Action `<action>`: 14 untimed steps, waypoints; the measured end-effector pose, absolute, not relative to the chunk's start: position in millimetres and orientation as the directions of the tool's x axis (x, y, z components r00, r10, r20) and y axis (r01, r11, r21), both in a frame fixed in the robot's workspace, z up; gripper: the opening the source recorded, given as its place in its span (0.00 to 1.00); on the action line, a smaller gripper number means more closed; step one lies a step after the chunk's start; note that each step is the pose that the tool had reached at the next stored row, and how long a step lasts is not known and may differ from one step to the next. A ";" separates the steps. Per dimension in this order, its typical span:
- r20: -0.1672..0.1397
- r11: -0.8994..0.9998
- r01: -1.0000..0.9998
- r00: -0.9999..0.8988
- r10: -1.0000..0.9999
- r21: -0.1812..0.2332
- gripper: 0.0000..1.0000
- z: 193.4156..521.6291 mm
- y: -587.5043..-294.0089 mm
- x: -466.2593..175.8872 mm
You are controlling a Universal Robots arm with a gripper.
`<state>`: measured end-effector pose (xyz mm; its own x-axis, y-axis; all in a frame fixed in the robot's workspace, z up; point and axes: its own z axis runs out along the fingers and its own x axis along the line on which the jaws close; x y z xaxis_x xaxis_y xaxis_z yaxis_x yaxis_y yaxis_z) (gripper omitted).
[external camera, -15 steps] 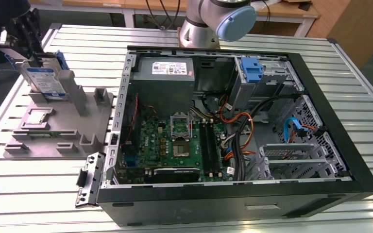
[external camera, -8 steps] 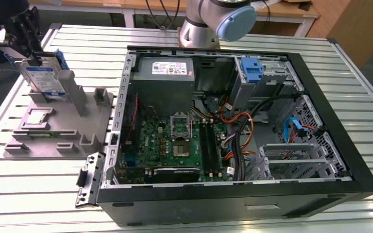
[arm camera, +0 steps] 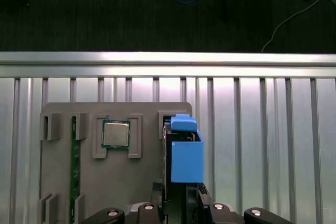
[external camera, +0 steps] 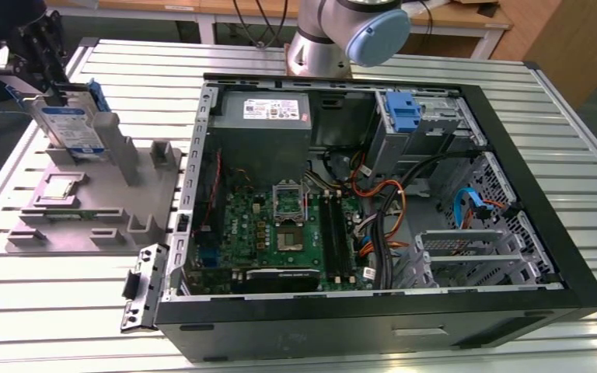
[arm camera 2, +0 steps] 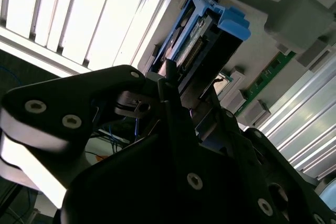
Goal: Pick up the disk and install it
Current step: 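Pick up the disk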
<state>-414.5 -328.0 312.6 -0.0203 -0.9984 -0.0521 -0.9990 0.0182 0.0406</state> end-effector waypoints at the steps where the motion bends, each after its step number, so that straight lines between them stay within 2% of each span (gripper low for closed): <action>1: -0.052 0.018 -0.999 -0.020 -0.998 0.041 0.35 313.1 -328.1 -414.5; 14: -0.052 0.018 -0.999 -0.020 -0.998 0.041 0.35 317.5 -328.0 -414.5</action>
<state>-414.5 -328.0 317.5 -0.0202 -0.9984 -0.0520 -0.9990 0.0181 0.0407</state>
